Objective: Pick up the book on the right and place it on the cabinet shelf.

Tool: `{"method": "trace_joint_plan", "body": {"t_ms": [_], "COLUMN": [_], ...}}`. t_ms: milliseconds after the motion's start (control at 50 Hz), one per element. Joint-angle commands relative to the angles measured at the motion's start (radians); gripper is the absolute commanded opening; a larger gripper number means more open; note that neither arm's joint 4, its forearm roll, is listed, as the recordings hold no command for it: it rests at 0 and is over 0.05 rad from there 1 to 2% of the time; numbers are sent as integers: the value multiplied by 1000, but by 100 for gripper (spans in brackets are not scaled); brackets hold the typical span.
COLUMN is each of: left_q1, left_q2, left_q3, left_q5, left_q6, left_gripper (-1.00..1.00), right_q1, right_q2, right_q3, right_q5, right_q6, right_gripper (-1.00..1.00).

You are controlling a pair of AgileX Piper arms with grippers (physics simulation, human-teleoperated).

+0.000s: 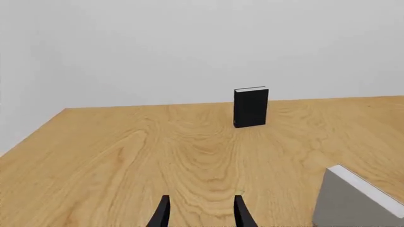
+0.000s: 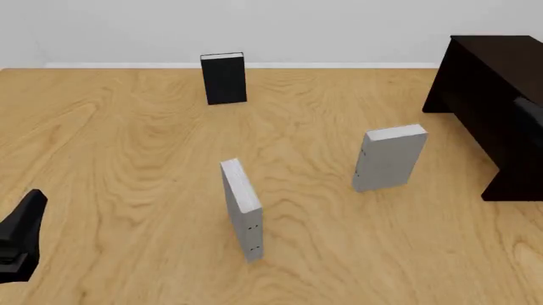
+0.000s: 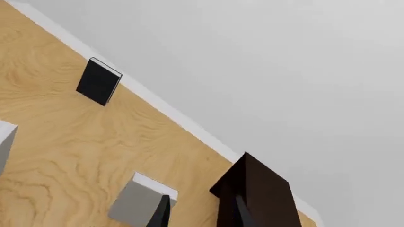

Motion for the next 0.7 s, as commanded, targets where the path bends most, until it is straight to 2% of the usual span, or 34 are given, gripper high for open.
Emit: {"method": "trace_joint_plan", "body": {"t_ms": [20,120,140,160,180,220,260,280,320,460,600,700], "left_q1": [6,0,-1,-6,-6,-7,-13,-14,-16,-17,-26,-19], "left_q2": [-2,-4,-6,-6,-7,-7,-7,-7,-7,-7,37,70], "left_q3": [-2,-2,-1,0,0,1,1,1,1,1,0,0], "left_q5": [0,5,8,13,16,22,27,27,28,31,33,17], "left_q6": [2,10,14,23,24,20,25,22,23,24,45,24], "left_gripper": [100,100,100,100,100,100,100,100,100,100,100,100], "right_q1": [37,59,79,51,60,78,53,65,60,80,104,107], "right_q2": [144,201,208,228,244,259,282,287,298,334,383,404], "right_q3": [-98,-150,-150,-152,-129,-143,-138,-126,-153,-130,-158,-183], "right_q5": [7,21,29,32,20,18,14,4,13,13,63,97], "right_q6": [-255,-300,-316,-335,-375,-370,-409,-449,-442,-543,-589,-586], "right_gripper": [100,100,100,100,100,100,100,100,100,100,100,100]}}
